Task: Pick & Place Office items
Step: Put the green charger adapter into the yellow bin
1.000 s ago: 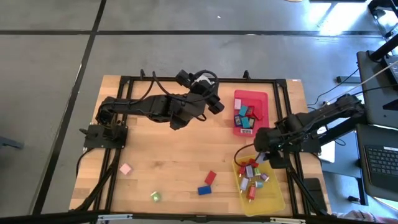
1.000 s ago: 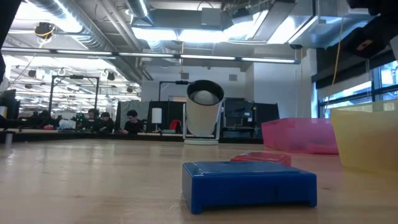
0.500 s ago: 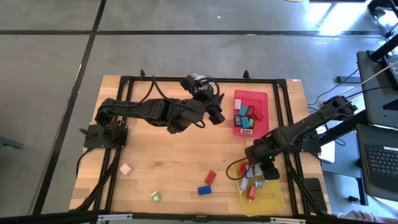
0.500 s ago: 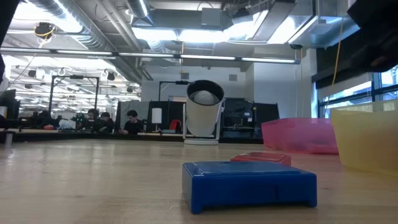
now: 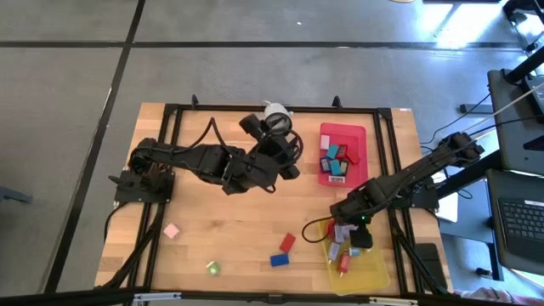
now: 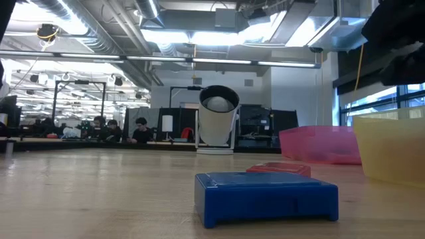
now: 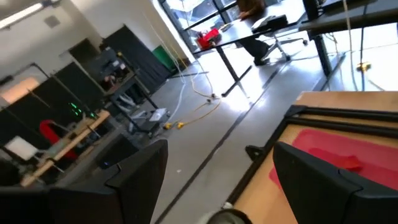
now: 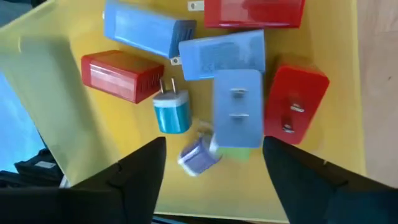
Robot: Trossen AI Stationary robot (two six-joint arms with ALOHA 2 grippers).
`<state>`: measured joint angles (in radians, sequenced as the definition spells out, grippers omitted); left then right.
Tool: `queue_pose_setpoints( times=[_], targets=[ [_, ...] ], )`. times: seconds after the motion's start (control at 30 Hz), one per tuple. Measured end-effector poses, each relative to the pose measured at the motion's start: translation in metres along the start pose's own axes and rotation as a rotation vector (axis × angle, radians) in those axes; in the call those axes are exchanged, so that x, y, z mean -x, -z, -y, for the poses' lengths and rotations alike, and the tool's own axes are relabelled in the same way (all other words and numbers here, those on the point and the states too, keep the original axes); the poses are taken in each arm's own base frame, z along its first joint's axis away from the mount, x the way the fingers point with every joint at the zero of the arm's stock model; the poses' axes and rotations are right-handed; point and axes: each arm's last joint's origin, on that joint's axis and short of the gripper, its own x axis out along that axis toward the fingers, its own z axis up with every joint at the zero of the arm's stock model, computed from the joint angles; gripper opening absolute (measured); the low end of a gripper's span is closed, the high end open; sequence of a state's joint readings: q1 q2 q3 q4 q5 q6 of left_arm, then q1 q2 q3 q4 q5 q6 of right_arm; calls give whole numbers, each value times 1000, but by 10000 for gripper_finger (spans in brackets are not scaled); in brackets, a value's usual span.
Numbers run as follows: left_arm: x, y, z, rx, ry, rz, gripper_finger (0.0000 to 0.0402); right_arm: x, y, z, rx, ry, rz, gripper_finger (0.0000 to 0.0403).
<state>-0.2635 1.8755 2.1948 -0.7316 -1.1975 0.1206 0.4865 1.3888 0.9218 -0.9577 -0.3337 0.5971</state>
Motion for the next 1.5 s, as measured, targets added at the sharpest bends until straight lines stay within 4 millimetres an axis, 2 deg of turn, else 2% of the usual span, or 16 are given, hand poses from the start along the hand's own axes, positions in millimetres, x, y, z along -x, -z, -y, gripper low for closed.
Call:
queue_pose_setpoints(
  times=[0.1,0.2,0.33,0.47,0.57,0.67,0.77,0.9,0.97,1.1,1.23,1.37,1.5],
  targets=[
    [4,5,3,46,46,-20,290,5,2,0,3,-9,14,279],
    [5,12,9,148,230,-74,290,18,3,-1,10,-3,33,276],
    [-1,25,21,302,496,-231,290,46,6,1,37,68,96,268],
    [-3,55,40,302,628,-462,290,73,10,4,72,179,184,263],
    [3,84,51,333,655,-734,290,90,11,5,75,242,258,263],
    [16,107,59,352,699,-1024,290,101,12,4,73,272,322,263],
    [38,129,75,378,711,-1267,290,106,12,4,74,304,364,263],
    [76,150,95,430,678,-1467,290,107,12,4,72,323,378,263],
    [95,162,105,464,606,-1538,290,107,12,4,74,324,378,263],
    [129,181,114,550,437,-1591,290,107,12,4,111,330,374,262],
    [155,199,119,578,346,-1537,290,107,9,2,155,324,396,262],
    [172,213,125,575,358,-1463,290,108,6,0,169,307,433,262],
    [181,222,126,548,359,-1423,290,109,3,-2,173,294,461,262]
  ],
)
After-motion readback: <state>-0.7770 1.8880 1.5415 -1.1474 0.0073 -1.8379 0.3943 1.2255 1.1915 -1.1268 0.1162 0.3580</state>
